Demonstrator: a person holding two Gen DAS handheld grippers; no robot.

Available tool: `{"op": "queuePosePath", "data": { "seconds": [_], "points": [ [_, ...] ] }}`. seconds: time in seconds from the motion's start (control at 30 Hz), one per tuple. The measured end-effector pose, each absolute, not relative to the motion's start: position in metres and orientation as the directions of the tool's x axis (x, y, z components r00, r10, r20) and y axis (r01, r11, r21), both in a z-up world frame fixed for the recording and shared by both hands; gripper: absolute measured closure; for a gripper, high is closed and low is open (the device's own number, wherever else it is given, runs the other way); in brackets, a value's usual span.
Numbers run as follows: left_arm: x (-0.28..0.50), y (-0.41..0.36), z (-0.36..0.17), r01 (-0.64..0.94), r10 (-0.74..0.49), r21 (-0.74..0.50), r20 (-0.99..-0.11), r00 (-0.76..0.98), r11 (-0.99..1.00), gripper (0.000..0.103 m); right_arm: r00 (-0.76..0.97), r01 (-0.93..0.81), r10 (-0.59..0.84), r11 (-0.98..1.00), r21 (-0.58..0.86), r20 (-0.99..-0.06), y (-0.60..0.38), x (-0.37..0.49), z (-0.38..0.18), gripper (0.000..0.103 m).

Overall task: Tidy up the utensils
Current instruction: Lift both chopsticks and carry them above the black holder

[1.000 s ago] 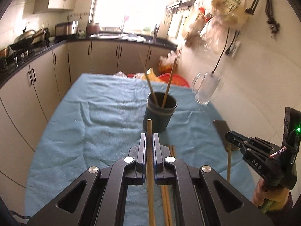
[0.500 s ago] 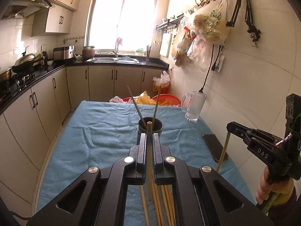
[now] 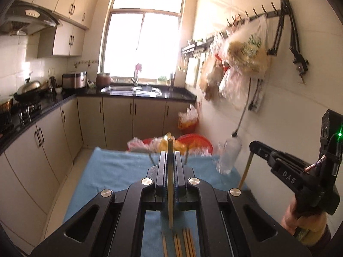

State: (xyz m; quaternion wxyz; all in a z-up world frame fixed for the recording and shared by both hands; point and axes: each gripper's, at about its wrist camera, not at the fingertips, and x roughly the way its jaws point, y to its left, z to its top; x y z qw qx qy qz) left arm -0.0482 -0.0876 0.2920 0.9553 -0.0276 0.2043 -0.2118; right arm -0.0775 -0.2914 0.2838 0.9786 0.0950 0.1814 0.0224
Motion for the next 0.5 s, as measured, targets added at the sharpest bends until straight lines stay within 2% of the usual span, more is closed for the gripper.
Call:
{"op": "queuePosePath", "data": {
  "seconds": [0.17, 0.4, 0.5],
  "points": [
    [-0.003, -0.104, 0.307, 0.371, -0.398, -0.147, -0.367, 0.841, 0.917, 0.098, 0.942, 0.016, 0.078, 0.962, 0.273, -0.327, -0.303, -0.025, 0.297, 0.096],
    [0.058, -0.128, 0.282, 0.343, -0.384, -0.173, -0.430, 0.817, 0.923, 0.098, 0.949, 0.073, 0.027, 0.951, 0.302, -0.315, -0.313, 0.023, 0.280, 0.096],
    [0.080, -0.138, 0.260, 0.334, -0.373, -0.168, -0.475, 0.797, 0.928, 0.098, 0.933, 0.089, 0.027, 0.948, 0.304, -0.358, -0.315, 0.041, 0.257, 0.096]
  ]
}}
